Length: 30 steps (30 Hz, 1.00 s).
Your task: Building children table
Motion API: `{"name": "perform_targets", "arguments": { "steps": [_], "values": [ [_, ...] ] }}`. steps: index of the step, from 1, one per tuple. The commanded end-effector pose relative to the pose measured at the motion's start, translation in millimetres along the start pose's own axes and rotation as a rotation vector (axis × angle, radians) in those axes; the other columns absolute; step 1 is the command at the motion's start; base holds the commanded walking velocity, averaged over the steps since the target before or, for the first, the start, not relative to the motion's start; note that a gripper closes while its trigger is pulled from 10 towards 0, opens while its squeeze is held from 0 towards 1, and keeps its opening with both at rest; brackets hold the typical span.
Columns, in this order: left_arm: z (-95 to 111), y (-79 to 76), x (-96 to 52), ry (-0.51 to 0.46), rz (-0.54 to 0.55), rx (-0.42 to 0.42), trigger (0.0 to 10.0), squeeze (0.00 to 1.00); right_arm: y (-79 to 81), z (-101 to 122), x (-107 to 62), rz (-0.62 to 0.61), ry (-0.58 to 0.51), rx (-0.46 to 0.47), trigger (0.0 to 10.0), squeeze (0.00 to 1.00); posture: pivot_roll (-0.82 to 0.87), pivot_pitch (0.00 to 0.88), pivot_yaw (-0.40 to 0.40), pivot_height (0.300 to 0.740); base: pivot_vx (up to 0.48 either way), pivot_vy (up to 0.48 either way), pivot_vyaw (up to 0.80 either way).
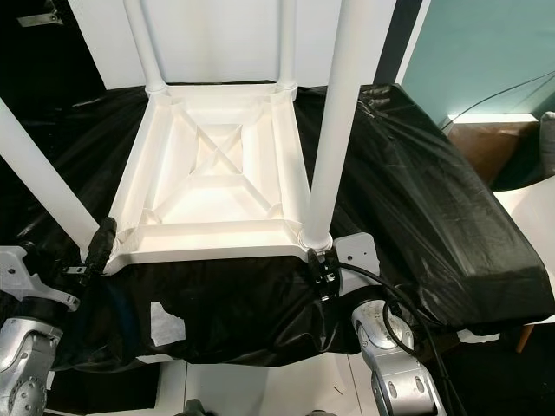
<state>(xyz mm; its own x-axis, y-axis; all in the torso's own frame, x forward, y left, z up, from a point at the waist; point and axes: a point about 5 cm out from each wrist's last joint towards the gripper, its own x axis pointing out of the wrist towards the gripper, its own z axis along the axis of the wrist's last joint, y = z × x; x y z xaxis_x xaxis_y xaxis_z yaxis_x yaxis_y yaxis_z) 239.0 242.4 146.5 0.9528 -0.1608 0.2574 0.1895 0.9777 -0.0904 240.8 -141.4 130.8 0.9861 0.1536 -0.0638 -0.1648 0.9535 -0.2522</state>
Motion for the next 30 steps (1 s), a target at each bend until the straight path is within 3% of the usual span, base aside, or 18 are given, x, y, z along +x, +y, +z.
{"name": "perform_targets", "arguments": {
  "steps": [1, 2, 3, 9, 16, 17, 18, 30],
  "values": [
    [-3.0, -15.5, 3.6, 0.002, -0.194, 0.0, 7.5, 0.0, -0.7, -0.6, 0.9, -0.02, 0.005, 0.001, 10.0, 0.0, 0.03, 0.06, 0.003, 0.74, 0.0, 0.0, 0.0],
    [-3.0, -15.5, 3.6, 0.002, -0.194, 0.0, 7.5, 0.0, -0.7, -0.6, 0.9, -0.02, 0.005, 0.001, 10.0, 0.0, 0.03, 0.06, 0.003, 0.74, 0.0, 0.0, 0.0],
    [-3.1, -16.5, 3.7, 0.005, -0.209, -0.008, 0.0, 0.0, -2.0, -0.7, 0.4, -0.026, 0.005, 0.001, 10.0, 0.0, 0.03, 0.061, 0.005, 0.74, 0.0, 0.0, 0.0],
    [-4.2, -10.2, 3.7, 0.016, -0.162, 0.016, 0.0, 0.0, -4.4, -1.0, -0.2, -0.037, 0.006, 0.0, 10.0, 0.0, 0.02, 0.064, 0.008, 0.74, 0.0, 0.0, 0.0],
    [-3.3, -15.3, 4.2, 0.007, -0.198, -0.002, 0.0, 0.0, -5.8, -0.1, 1.4, -0.042, 0.003, -0.001, 10.0, 0.0, 0.02, 0.068, 0.005, 0.74, 0.0, 0.0, 0.0],
    [-4.8, -16.6, 4.0, 0.018, -0.199, 0.001, 1.6, 0.0, -5.9, 0.4, 2.0, -0.043, 0.002, -0.001, 10.0, 0.0, 0.02, 0.068, 0.005, 0.74, 0.0, 0.0, 0.0],
    [-6.2, -18.4, 3.7, 0.027, -0.201, 0.001, 10.0, 0.0, -6.0, 0.7, 2.4, -0.044, 0.0, -0.001, 10.0, 0.0, 0.02, 0.069, 0.006, 0.74, 0.0, 0.0, 0.0],
    [-8.6, -23.0, 3.0, 0.039, -0.21, -0.004, 10.0, 0.0, -6.0, 5.1, 3.1, -0.058, -0.02, -0.028, 10.0, 0.0, 0.02, 0.07, 0.014, 0.74, 0.0, 0.0, 0.0]
  ]
}}
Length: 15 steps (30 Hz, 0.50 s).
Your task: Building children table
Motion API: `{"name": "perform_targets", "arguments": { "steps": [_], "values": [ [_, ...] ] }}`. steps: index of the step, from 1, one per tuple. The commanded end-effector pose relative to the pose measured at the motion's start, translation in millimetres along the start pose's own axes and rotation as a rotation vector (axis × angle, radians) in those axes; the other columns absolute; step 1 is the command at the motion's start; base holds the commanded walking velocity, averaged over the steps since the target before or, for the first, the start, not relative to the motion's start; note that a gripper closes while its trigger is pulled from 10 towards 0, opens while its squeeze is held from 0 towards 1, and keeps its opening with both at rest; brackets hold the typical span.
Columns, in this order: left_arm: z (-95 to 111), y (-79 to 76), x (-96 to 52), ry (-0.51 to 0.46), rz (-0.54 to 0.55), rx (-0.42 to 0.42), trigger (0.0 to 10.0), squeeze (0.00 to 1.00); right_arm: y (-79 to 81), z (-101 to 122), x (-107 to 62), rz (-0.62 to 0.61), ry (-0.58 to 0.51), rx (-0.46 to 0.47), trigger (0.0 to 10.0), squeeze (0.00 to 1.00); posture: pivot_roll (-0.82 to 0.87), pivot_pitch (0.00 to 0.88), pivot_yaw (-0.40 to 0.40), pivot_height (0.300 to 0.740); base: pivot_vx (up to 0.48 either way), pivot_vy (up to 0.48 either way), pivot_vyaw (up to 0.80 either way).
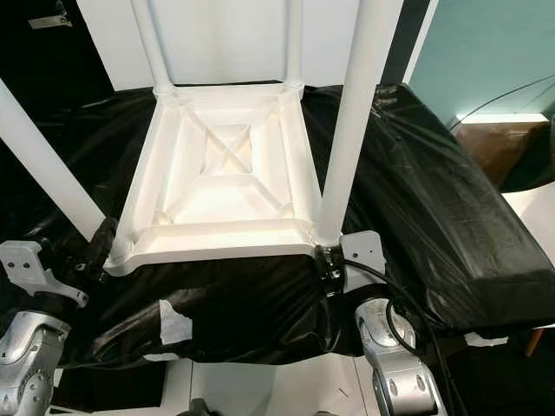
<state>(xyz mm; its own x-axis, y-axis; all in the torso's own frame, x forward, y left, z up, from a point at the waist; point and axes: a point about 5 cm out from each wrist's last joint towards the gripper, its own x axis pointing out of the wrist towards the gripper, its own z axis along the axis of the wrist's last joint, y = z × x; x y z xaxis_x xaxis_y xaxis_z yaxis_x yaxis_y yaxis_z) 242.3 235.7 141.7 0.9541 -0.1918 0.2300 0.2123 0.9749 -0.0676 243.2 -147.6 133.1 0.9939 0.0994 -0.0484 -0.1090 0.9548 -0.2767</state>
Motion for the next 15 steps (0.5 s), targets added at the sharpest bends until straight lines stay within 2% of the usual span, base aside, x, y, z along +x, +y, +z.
{"name": "perform_targets", "arguments": {
  "steps": [1, 3, 6, 9, 15],
  "values": [
    [-2.1, -17.6, 0.5, 0.006, -0.183, -0.018, 10.0, 0.0, 0.9, 4.6, 1.9, -0.001, -0.02, -0.005, 10.0, 0.0, 0.02, 0.07, 0.014, 0.74, 0.0, 0.0, 0.0],
    [-2.4, -19.2, 1.5, 0.005, -0.189, -0.021, 10.0, 0.0, 0.4, 10.8, 2.6, -0.004, -0.05, -0.084, 10.0, 0.0, 0.01, 0.071, 0.016, 0.74, 0.0, 0.0, 0.0],
    [-2.6, -19.8, 1.8, 0.004, -0.191, -0.022, 10.0, 0.0, 0.4, 12.7, 2.8, -0.006, -0.059, -0.108, 10.0, 0.0, 0.01, 0.071, 0.016, 0.74, 0.0, 0.0, 0.0],
    [-4.6, -23.3, 1.7, 0.007, -0.203, -0.028, 10.0, 0.0, -4.0, 24.9, 4.8, -0.048, -0.12, -0.243, 10.0, 0.0, 0.01, 0.073, 0.018, 0.74, 0.0, 0.0, 0.0],
    [-5.9, -25.8, 0.8, 0.009, -0.209, -0.032, 10.0, 0.0, -8.2, 29.6, 8.2, -0.091, -0.136, -0.301, 10.0, 0.0, 0.01, 0.072, 0.018, 0.74, 0.0, 0.0, 0.0]
  ]
}}
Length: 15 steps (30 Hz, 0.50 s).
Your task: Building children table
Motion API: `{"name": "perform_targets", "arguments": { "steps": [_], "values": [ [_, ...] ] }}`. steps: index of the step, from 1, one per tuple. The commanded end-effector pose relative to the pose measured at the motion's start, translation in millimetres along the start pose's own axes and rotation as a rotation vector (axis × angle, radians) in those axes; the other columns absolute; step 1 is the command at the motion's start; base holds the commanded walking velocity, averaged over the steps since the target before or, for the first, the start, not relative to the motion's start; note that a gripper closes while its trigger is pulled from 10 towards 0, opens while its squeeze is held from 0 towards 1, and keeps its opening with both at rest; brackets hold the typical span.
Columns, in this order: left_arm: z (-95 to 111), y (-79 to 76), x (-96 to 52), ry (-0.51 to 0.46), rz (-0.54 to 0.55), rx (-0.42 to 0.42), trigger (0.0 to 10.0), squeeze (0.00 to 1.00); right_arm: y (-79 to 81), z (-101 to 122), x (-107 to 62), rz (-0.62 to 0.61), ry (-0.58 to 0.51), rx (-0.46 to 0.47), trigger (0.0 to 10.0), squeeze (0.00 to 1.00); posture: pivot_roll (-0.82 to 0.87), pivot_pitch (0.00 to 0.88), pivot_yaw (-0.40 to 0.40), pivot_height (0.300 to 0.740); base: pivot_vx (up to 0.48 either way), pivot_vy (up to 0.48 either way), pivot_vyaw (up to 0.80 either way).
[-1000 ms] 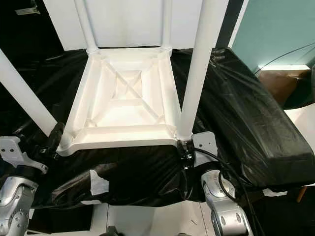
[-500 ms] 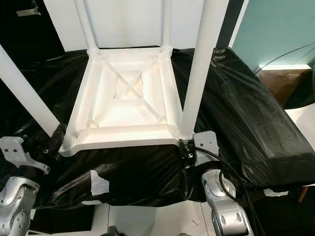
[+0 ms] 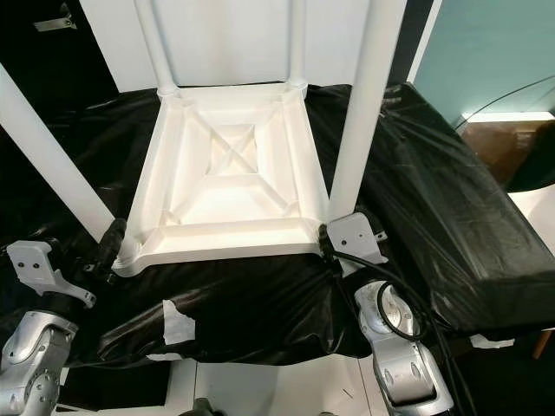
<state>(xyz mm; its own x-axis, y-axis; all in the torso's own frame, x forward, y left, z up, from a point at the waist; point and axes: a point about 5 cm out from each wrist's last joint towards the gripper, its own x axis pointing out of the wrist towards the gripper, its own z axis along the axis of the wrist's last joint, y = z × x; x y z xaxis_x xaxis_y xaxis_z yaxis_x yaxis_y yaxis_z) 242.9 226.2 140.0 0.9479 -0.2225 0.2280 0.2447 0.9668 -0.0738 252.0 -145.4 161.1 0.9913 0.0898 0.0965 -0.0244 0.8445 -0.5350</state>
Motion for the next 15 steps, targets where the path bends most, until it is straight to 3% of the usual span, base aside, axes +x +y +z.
{"name": "perform_targets", "arguments": {
  "steps": [1, 8, 15],
  "values": [
    [-3.2, -16.7, -0.6, 0.006, -0.178, -0.018, 10.0, 0.0, -2.0, 1.3, 0.9, -0.022, -0.004, -0.016, 10.0, 0.0, 0.01, 0.072, 0.018, 0.74, 0.0, 0.0, 0.0],
    [-3.7, -18.2, -1.3, 0.008, -0.187, -0.021, 10.0, 0.0, 0.5, -3.2, -1.5, -0.035, 0.032, -0.009, 10.0, 0.0, 0.01, 0.073, 0.023, 0.74, 0.0, 0.0, 0.0],
    [-1.5, -22.5, 2.4, -0.002, -0.223, -0.031, 10.0, 0.0, -5.1, -14.6, 0.0, -0.104, 0.104, 0.076, 10.0, 0.0, 0.0, 0.069, 0.032, 0.74, 0.0, 0.0, 0.0]
  ]
}}
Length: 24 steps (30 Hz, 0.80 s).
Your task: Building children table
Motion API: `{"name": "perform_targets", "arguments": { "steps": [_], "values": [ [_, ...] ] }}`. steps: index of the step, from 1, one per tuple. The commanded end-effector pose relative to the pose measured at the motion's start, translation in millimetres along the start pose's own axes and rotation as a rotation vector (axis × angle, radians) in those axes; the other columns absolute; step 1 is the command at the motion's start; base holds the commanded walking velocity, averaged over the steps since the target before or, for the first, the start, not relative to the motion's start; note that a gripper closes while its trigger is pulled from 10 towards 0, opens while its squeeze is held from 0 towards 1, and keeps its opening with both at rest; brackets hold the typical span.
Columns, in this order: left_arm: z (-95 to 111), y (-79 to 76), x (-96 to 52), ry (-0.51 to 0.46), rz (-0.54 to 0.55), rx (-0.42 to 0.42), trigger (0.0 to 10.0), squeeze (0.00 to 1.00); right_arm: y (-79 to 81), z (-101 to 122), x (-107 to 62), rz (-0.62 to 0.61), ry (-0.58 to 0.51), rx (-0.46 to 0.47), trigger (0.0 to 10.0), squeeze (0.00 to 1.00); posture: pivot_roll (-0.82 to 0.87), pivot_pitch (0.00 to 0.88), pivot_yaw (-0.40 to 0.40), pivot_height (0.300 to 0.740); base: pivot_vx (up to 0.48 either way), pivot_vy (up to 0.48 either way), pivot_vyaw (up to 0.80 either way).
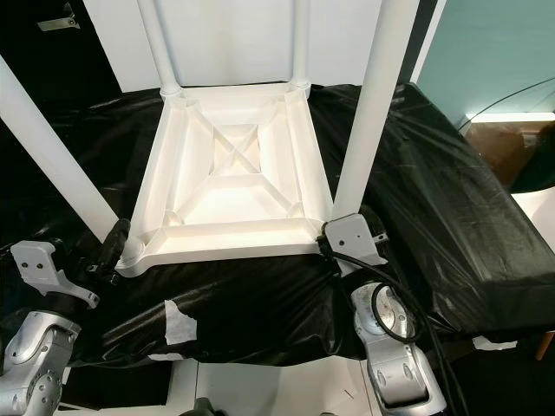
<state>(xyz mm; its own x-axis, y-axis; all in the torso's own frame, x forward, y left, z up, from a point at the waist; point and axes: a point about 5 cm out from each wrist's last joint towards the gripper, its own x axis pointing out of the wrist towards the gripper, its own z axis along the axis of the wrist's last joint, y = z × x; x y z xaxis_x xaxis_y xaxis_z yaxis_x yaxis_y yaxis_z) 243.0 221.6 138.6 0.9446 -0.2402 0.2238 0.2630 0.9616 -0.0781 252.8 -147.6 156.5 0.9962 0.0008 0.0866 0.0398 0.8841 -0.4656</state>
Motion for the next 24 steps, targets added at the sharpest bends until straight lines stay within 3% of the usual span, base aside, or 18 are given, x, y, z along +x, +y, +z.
{"name": "perform_targets", "arguments": {
  "steps": [1, 3, 4, 5, 6, 11, 12, 20, 22, 23, 24],
  "values": [
    [0.3, -19.2, 2.4, -0.006, -0.21, -0.02, 10.0, 0.0, -7.5, -10.0, 1.0, -0.035, 0.052, 0.002, 10.0, 0.0, 0.0, 0.069, 0.033, 0.74, 0.0, 0.0, 0.0],
    [0.2, -19.8, 2.7, -0.005, -0.212, -0.019, 10.0, 0.0, -8.1, -10.6, 1.1, -0.035, 0.053, 0.0, 10.0, 0.0, 0.0, 0.069, 0.033, 0.74, 0.0, 0.0, 0.0],
    [-0.3, -20.4, 2.9, 0.002, -0.214, -0.014, 10.0, 0.44, -8.6, -11.3, 1.1, -0.035, 0.056, 0.001, 10.0, 0.0, 0.0, 0.07, 0.033, 0.74, 0.0, 0.0, 0.0],
    [-0.3, -20.4, 2.9, 0.002, -0.214, -0.014, 10.0, 0.44, -8.6, -11.3, 1.1, -0.035, 0.056, 0.001, 10.0, 0.0, 0.0, 0.07, 0.033, 0.74, 0.0, 0.0, 0.0],
    [-0.2, -22.2, 3.3, 0.0, -0.224, -0.001, 10.0, 1.0, -8.6, -11.9, 1.3, -0.034, 0.059, 0.005, 10.0, 0.0, 0.0, 0.07, 0.032, 0.74, 0.0, 0.0, 0.0],
    [0.8, -26.0, 6.5, -0.009, -0.218, -0.002, 10.0, 0.98, -5.1, -11.8, 1.1, -0.019, 0.062, 0.014, 10.0, 0.0, 0.0, 0.072, 0.027, 0.74, 0.0, 0.0, 0.0],
    [1.2, -26.8, 8.2, -0.01, -0.209, -0.01, 10.0, 0.0, -3.2, -11.7, 1.0, -0.009, 0.061, 0.016, 10.0, 0.0, 0.0, 0.071, 0.026, 0.74, 0.0, 0.0, 0.0],
    [0.1, -25.9, 13.0, -0.017, -0.167, -0.025, 10.0, 0.0, -2.1, -11.7, 2.5, 0.002, 0.06, 0.019, 10.0, 0.0, 0.0, 0.068, 0.025, 0.74, 0.0, 0.0, 0.0],
    [-0.7, -26.9, 20.1, -0.027, -0.135, -0.019, 10.0, 0.0, -2.3, -11.5, 3.6, 0.003, 0.058, 0.019, 10.0, 0.0, 0.0, 0.063, 0.023, 0.74, 0.0, 0.0, 0.0],
    [-0.6, -27.9, 22.7, -0.034, -0.128, -0.017, 9.4, 0.0, -2.1, -11.2, 3.9, 0.004, 0.056, 0.02, 10.0, 0.0, 0.0, 0.063, 0.024, 0.74, 0.0, 0.0, 0.0],
    [-0.4, -28.6, 24.0, -0.039, -0.124, -0.016, 9.4, 0.0, -1.8, -11.0, 4.1, 0.005, 0.055, 0.02, 10.0, 0.0, 0.0, 0.063, 0.024, 0.74, 0.0, 0.0, 0.0]
  ]
}}
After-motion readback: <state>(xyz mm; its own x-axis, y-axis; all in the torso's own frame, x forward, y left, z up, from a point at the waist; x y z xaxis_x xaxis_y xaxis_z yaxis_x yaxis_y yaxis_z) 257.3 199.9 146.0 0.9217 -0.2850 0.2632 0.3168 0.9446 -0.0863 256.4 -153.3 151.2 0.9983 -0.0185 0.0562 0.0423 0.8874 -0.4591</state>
